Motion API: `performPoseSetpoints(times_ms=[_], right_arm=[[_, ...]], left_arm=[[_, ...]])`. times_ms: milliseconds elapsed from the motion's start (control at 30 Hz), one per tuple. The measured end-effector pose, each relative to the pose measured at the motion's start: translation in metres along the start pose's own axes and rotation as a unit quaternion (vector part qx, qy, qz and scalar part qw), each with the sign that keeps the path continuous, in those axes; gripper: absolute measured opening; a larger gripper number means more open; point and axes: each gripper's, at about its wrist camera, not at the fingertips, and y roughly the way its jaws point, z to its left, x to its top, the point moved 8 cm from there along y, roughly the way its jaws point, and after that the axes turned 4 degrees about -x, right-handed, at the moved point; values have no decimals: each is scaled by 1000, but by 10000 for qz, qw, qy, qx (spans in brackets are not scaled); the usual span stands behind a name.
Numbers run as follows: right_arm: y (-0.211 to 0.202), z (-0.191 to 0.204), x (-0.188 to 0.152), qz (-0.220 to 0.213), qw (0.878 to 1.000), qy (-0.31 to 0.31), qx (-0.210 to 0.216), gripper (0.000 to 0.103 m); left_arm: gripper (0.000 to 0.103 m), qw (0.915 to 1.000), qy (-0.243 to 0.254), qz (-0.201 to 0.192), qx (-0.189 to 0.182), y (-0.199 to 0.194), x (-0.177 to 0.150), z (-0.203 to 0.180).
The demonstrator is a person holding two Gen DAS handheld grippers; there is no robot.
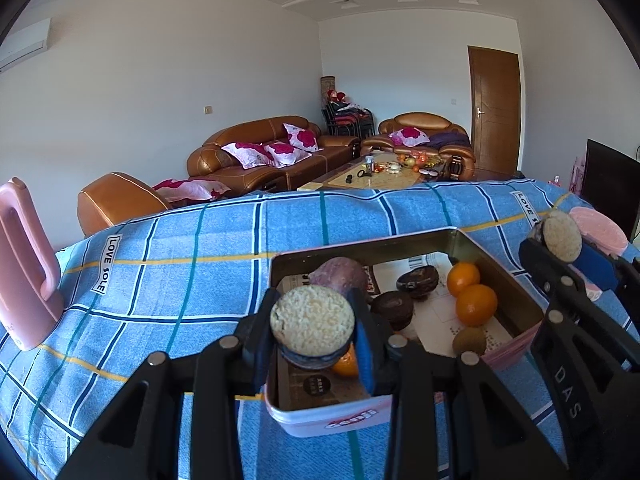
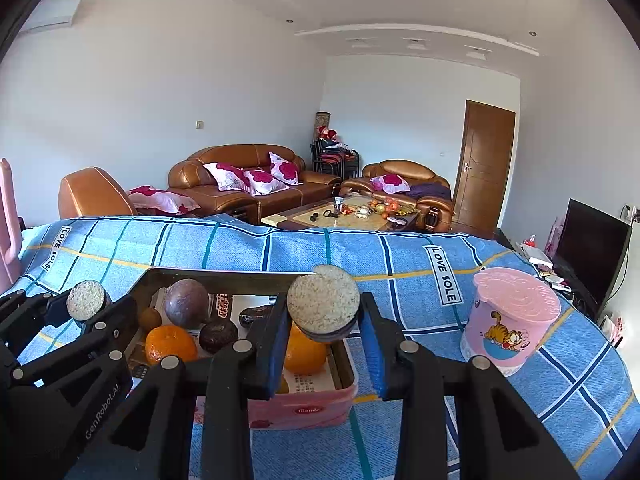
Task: Organize fruits
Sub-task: 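Carry both held jars over the pink tin tray, then open both grippers to drop the jars into the tray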
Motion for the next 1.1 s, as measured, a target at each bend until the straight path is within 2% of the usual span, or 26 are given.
performPoseSetpoints(times_ms=[333,633,867,1100], right_arm=[[10,-4,4,84,9998,21,-156,36],[27,3,10,164,9998,-29,-140,36],[51,11,11,431,9990,-40,106,36],[75,29,7,835,9949,-144,542,36]], left_arm=[[36,9991,-223,215,-275,22,6,-10],[36,9987,-319,276,-272,36,10,-5],[36,9976,-448,441,-294,48,11,1],[36,9948,-652,681,-392,60,8,9]])
